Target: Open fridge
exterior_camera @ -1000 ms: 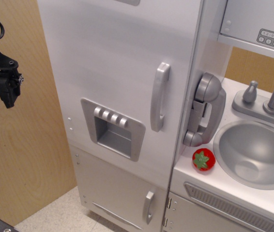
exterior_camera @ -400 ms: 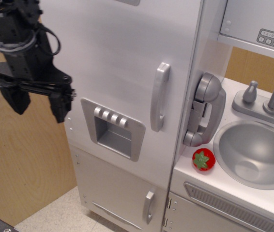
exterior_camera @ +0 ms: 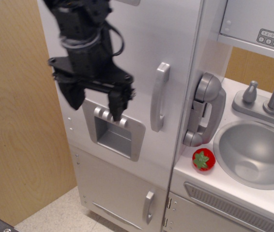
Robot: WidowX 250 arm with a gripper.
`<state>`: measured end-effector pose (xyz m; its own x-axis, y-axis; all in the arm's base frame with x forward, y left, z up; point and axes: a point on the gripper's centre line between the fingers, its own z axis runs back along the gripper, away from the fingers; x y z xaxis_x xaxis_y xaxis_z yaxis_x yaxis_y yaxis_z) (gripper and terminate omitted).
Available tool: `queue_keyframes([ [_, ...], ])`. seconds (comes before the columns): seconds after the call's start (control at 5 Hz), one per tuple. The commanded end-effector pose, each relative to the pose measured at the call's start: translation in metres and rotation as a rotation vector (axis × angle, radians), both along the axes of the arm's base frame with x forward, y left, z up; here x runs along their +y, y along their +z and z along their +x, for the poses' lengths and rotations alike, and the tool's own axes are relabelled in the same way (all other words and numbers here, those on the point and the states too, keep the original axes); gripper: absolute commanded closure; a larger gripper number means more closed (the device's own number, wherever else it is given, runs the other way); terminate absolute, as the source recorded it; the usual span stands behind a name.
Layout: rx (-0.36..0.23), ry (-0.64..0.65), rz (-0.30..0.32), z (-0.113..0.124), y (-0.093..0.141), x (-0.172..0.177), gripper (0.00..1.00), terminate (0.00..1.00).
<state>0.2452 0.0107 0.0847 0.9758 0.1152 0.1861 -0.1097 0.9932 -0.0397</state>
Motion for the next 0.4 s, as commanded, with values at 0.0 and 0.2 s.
queue_keyframes([
  [0.0,-0.093,0.005,-0.002,0.056,0.012,-0.021,0.0,0.0],
  [0.2,-0.1,-0.023,0.009,0.068,0.004,-0.028,0.0,0.0],
])
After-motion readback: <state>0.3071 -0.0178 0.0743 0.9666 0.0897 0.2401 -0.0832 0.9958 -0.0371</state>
